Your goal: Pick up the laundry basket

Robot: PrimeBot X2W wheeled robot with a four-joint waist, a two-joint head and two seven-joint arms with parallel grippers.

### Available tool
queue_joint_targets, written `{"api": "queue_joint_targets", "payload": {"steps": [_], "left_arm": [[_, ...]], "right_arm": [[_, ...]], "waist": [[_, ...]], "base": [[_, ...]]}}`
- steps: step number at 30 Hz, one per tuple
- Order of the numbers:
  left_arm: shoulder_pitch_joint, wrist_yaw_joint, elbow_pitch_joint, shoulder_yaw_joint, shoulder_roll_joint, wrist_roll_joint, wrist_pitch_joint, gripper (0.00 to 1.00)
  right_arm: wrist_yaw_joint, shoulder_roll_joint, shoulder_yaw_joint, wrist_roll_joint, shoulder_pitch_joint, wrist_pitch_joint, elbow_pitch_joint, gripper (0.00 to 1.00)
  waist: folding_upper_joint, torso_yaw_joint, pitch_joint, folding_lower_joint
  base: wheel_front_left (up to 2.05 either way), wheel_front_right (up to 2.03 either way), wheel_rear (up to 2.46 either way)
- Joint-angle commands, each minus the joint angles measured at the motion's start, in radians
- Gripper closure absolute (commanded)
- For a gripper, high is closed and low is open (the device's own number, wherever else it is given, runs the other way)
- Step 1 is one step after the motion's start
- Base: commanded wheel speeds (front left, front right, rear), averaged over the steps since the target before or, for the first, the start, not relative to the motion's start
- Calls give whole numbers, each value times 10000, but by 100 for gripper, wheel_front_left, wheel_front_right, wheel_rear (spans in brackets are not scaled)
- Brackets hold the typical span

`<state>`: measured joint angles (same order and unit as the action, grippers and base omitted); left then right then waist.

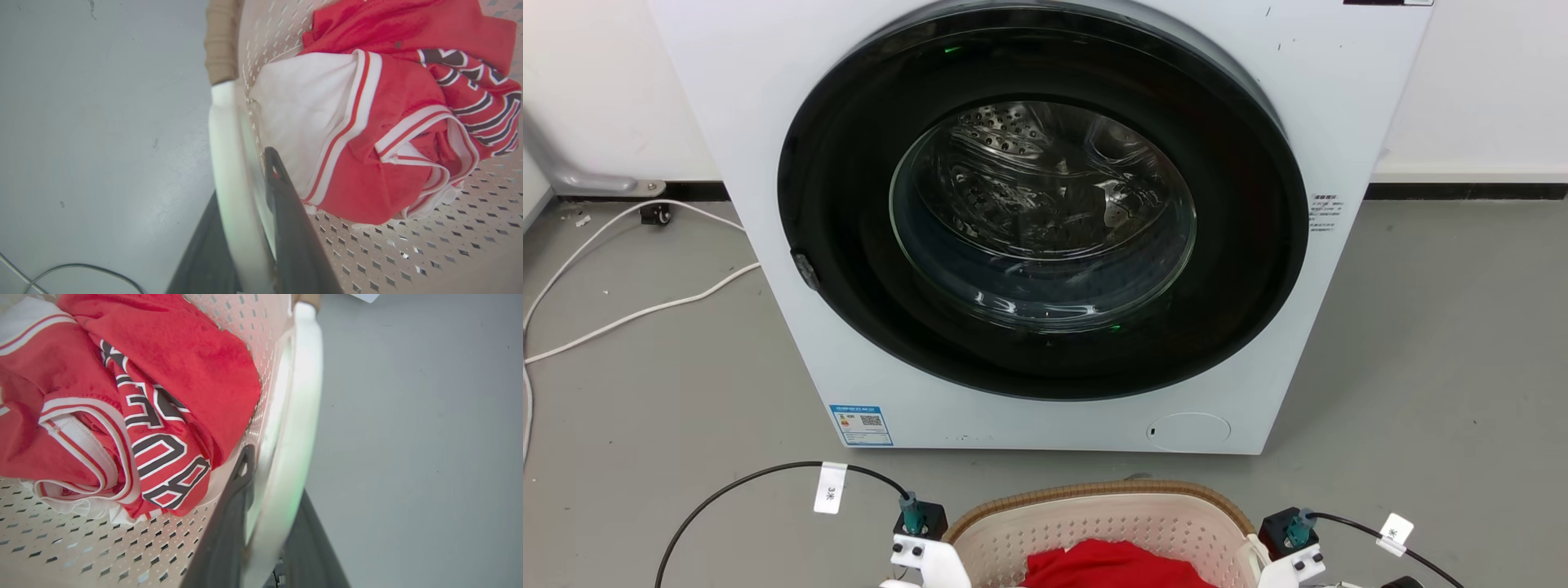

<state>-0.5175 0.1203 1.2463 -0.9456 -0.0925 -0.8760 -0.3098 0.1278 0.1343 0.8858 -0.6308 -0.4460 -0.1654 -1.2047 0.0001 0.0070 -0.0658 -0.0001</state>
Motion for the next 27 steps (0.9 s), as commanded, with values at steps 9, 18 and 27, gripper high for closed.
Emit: {"api": "queue_joint_targets", "payload": {"steps": [9,18,27], "left_arm": [[58,177,-198,-338,118,-312,-17,100],[38,177,-157,-571,107,-553,14,100],[-27,178,-140,-804,125,-776,66,100]], "right_arm": [[52,-20,807,-664,-144,-81,123,100],[53,56,1385,-1214,-255,3,45,100],[53,110,1864,-1680,-350,39,-8,100]], "waist": [[-1,-23,-22,1],[-1,-25,-43,1],[-1,-45,-15,1]], "base": [[0,0,0],[0,0,0],[0,0,0]]}}
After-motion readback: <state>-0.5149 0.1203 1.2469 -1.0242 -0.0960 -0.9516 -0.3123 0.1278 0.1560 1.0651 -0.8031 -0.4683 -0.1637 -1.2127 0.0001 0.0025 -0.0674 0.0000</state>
